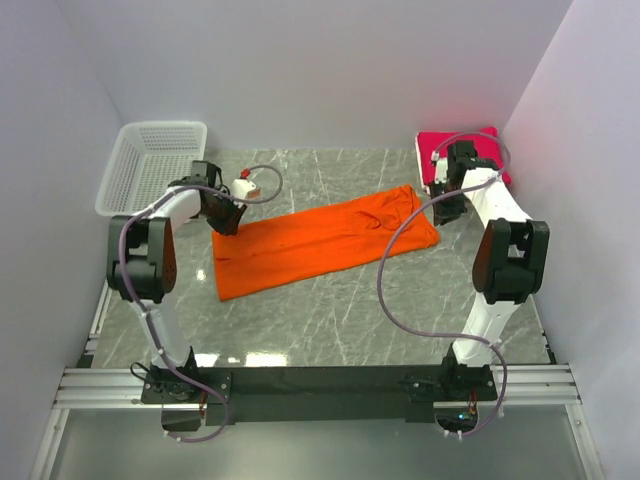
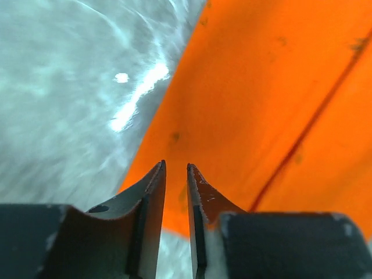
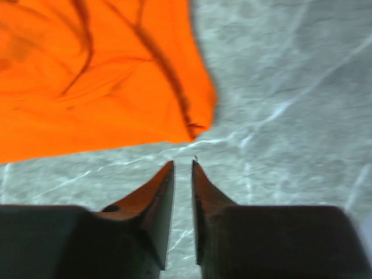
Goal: Fold and stack the t-shirts
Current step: Fold the tshirt
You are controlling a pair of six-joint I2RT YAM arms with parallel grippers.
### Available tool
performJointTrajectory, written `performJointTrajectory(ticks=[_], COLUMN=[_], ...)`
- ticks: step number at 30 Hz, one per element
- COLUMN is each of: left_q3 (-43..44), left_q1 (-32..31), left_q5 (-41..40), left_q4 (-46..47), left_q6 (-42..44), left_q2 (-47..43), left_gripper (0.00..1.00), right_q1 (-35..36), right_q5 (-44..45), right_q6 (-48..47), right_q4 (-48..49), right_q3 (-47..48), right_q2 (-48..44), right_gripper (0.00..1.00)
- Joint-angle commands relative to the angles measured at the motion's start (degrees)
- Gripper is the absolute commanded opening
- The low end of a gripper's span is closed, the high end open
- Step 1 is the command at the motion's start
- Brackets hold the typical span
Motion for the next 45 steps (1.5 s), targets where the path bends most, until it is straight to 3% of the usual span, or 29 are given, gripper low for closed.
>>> performJointTrajectory(ticks=[1,6,12,21,27,31,33,36,41,45], left_q3=[1.4,-1.2,-12.9,-20.0,-20.0,-18.5,-18.4,-18.1,-16.4,-14.6], left_q1=[-0.5,-0.7,0.2,0.5,0.6,0.6,0.6,0.6,0.7,0.4], left_q5=[-1.9,-4.9,-10.9,-6.4,-3.7,-1.2,1.2,4.4,3.1,3.6], left_q4=[1.9,3.0,2.7,-6.5,-10.4,-12.6,-12.6,-11.7,-7.6,-5.2], left_q6=[-1.4,-0.1,4.1,1.2,0.1,-0.1,-0.1,0.0,-3.5,-4.2], left_q2=[3.2,4.3,-1.8,-12.9,-15.6,-17.4,-18.5,-20.9,-20.6,-19.3], left_gripper=[0.25,0.22,0.13,0.15,0.22,0.25,0.28,0.32,0.34,0.36], right_q1=[1.0,4.3,7.6,11.6,11.9,12.5,13.4,16.6,23.0,24.5], right_q5=[-6.4,-6.6,-4.2,0.1,2.2,4.2,5.4,8.7,14.6,20.4], right_q6=[2.8,3.8,4.8,5.4,5.2,4.4,3.4,-0.6,-7.8,-9.3], right_q4=[-3.0,-0.5,0.8,3.5,-0.7,-5.9,-6.3,0.3,13.5,16.4], right_q3=[-1.1,-3.3,0.3,4.4,22.0,42.2,46.9,46.9,43.4,47.0], right_q2=[-0.6,2.3,5.8,13.3,24.9,33.4,36.9,36.8,36.2,37.2], right_gripper=[0.23,0.17,0.16,0.16,0.15,0.15,0.16,0.20,0.23,0.23])
